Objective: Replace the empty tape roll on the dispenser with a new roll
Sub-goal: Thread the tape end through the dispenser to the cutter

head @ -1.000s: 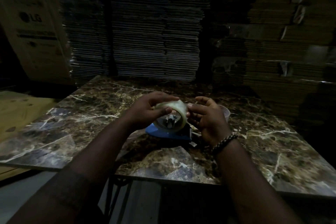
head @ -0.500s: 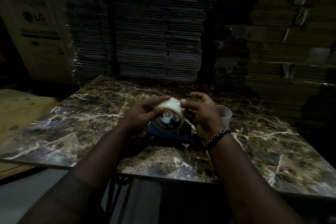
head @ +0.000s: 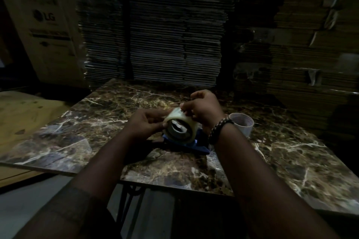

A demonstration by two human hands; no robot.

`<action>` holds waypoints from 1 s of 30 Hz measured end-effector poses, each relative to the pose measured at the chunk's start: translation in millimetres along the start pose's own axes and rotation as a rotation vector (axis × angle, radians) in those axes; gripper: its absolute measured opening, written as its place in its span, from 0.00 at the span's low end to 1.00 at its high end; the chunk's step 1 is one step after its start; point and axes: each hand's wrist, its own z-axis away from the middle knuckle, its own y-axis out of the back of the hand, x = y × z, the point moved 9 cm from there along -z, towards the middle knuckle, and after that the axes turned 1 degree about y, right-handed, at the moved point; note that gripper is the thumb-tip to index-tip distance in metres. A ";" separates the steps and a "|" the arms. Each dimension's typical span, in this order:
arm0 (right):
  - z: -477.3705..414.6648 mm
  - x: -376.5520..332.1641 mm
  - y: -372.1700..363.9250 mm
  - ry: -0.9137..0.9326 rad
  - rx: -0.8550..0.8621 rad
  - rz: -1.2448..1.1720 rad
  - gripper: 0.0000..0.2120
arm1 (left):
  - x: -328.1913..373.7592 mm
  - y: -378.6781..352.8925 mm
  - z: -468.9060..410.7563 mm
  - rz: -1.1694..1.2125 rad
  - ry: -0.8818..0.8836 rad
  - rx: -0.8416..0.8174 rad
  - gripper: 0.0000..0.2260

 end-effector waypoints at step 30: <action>11.4 45.8 40.2 -0.145 0.017 -0.234 0.22 | 0.1 -40.0 18.5 -0.033 0.124 -0.144 0.41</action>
